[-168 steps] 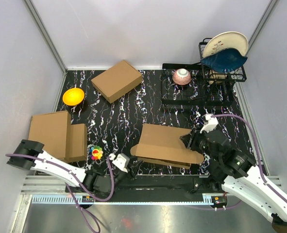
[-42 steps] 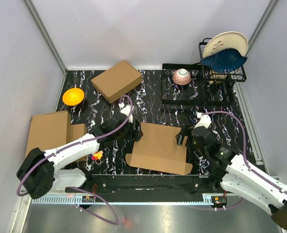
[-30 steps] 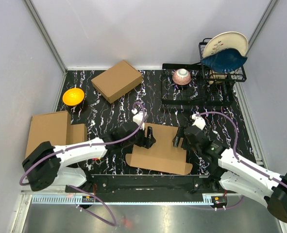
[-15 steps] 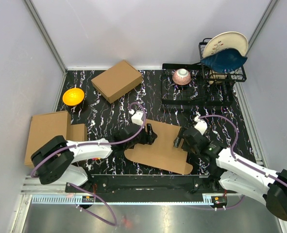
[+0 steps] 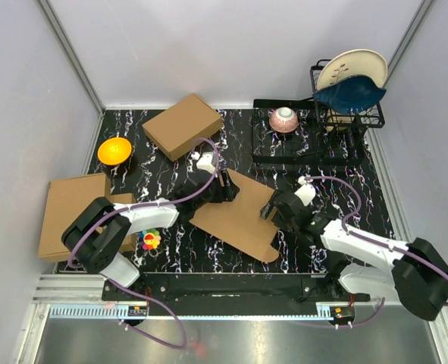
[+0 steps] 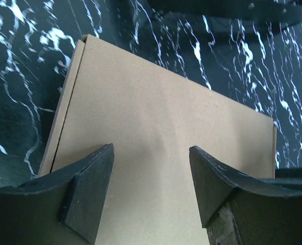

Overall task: Fold the paper box
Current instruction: Adjust the paper box at the center of the board.

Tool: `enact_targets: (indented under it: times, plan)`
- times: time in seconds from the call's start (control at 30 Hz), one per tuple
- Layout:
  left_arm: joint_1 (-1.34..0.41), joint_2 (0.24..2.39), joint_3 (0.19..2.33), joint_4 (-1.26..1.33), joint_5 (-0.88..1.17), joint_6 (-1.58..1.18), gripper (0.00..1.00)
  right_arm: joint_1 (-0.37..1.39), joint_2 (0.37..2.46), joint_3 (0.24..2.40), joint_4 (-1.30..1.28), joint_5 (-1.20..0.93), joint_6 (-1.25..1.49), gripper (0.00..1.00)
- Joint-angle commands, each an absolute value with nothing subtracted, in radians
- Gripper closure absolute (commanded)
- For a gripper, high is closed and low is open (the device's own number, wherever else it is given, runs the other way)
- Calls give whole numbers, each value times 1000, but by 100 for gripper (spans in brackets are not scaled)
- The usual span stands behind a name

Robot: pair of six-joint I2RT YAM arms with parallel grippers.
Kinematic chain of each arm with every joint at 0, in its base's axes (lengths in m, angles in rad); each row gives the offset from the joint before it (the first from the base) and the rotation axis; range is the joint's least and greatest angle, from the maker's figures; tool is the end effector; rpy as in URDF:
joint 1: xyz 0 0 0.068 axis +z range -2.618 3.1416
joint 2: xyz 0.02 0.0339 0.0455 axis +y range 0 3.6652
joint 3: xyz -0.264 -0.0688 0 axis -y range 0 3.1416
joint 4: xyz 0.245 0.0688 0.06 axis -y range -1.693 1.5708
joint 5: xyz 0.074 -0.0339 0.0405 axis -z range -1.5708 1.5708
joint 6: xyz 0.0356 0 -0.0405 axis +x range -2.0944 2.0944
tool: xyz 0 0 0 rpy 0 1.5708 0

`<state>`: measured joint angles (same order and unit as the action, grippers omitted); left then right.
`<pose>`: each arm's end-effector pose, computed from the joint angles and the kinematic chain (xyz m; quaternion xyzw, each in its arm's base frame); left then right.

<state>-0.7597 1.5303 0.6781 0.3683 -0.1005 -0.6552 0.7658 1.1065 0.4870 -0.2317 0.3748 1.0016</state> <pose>0.2291 -0.2127 0.1815 0.0187 0.8550 -0.3030 0.4204 0.1580 0.1339 0.1756 0.1733 0.9055 0.1568 0.3542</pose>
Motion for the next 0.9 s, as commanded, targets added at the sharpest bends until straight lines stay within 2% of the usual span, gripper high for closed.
enact_targets:
  times: [0.0,0.17,0.33,0.5,0.57,0.7,0.8,0.87]
  plan:
    - [-670,1594,704,206,-132,-644,32,769,1216,524,-235,383,996,9]
    - [-666,1508,810,97,-256,-614,30,769,1235,580,-277,400,948,8]
    - [-664,1279,871,-44,-449,-604,24,770,1042,629,-371,512,875,6]
    - [-683,1051,766,-112,-517,-682,24,767,974,732,-428,604,750,5]
    - [-704,945,709,-123,-503,-737,28,755,1009,773,-379,635,666,5]
    - [-889,819,548,-91,-480,-805,29,675,1142,837,-223,553,525,6]
    - [-1030,810,458,-34,-520,-874,29,615,1288,905,-143,456,437,6]
    - [-1066,818,419,-3,-519,-931,28,579,1380,939,-86,361,378,6]
